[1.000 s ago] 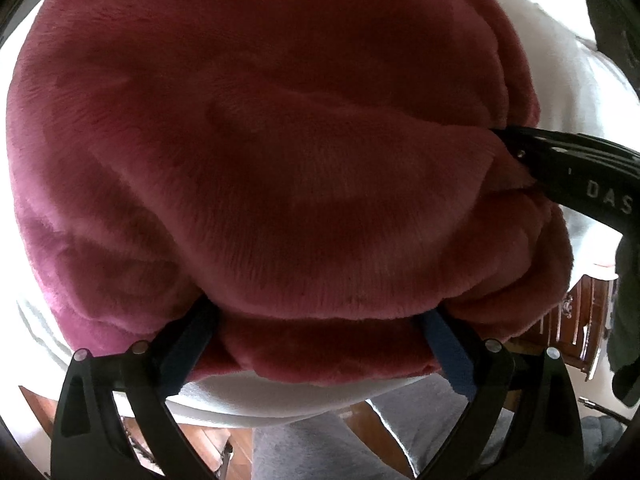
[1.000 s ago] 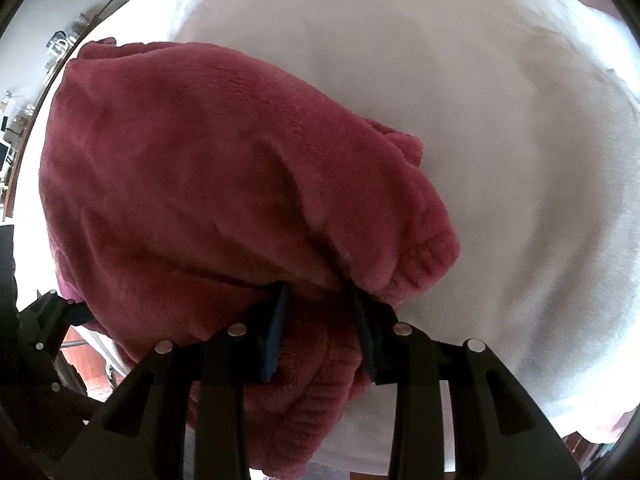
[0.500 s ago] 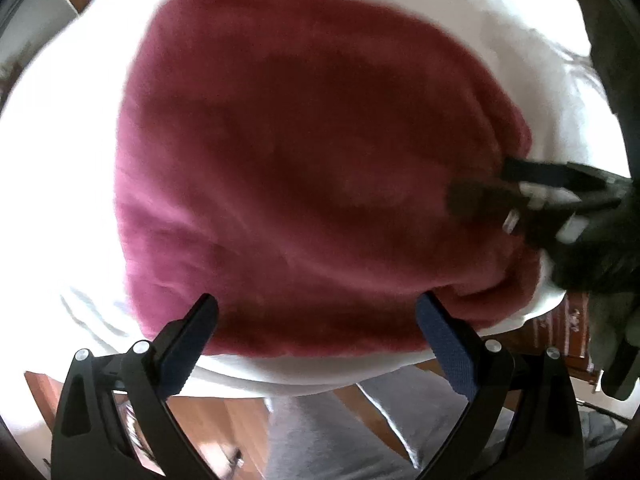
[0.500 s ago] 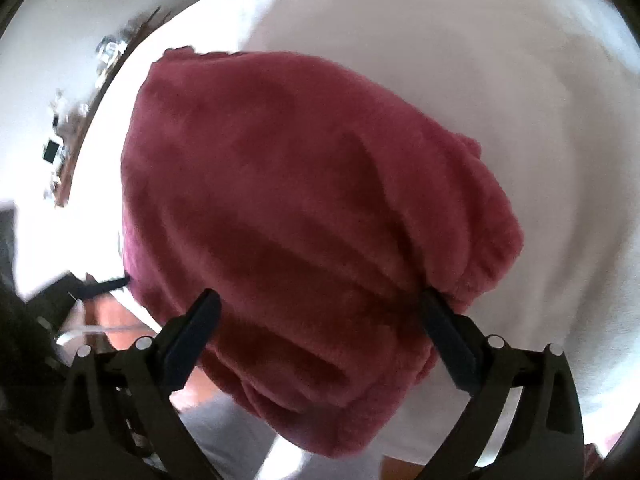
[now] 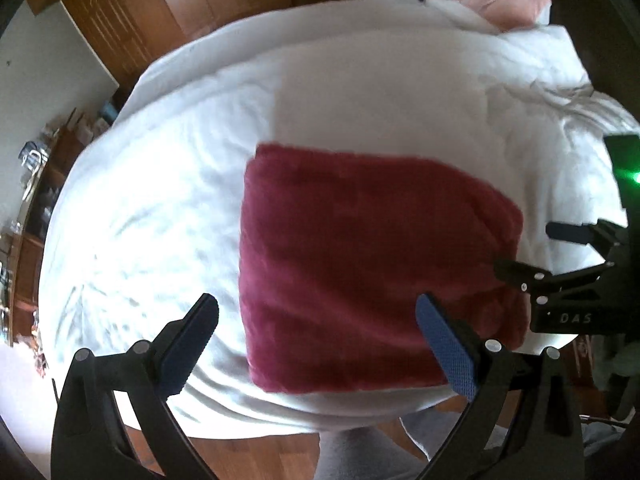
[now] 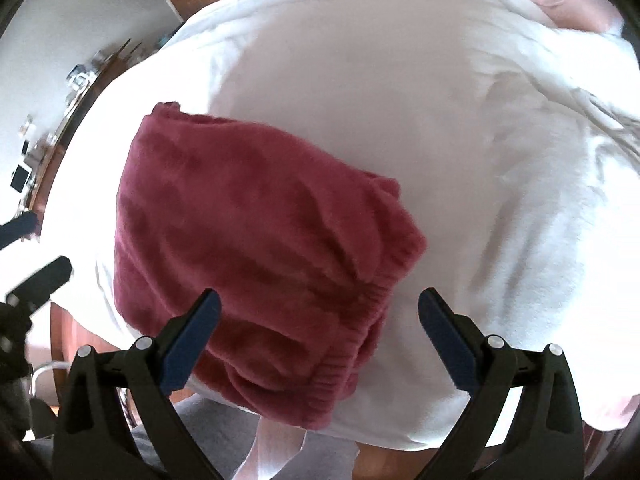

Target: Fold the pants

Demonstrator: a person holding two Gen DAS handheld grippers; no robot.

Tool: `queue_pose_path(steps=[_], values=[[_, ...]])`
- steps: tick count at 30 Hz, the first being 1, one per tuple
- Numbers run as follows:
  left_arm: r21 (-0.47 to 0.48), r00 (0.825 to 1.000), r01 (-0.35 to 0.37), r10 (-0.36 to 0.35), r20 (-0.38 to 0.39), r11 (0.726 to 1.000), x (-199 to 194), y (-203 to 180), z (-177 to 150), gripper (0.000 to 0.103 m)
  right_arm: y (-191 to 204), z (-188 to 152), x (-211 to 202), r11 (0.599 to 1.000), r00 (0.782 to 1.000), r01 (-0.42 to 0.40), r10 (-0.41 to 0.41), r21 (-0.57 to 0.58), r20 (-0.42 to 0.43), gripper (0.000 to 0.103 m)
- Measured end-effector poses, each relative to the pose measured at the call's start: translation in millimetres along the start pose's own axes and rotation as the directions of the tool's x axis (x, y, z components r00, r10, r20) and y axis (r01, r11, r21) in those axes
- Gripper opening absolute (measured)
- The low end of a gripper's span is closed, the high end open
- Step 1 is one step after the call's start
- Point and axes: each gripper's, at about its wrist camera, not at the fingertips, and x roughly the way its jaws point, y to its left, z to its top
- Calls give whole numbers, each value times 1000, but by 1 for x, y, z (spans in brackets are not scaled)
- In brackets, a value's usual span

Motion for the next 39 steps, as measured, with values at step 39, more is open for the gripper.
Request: queue_pose_path(steps=[39], values=[[-130,844,469,-487,-225,874,169,122,29,98,-53,-14,84,898,994,5,43,441,-100,100]])
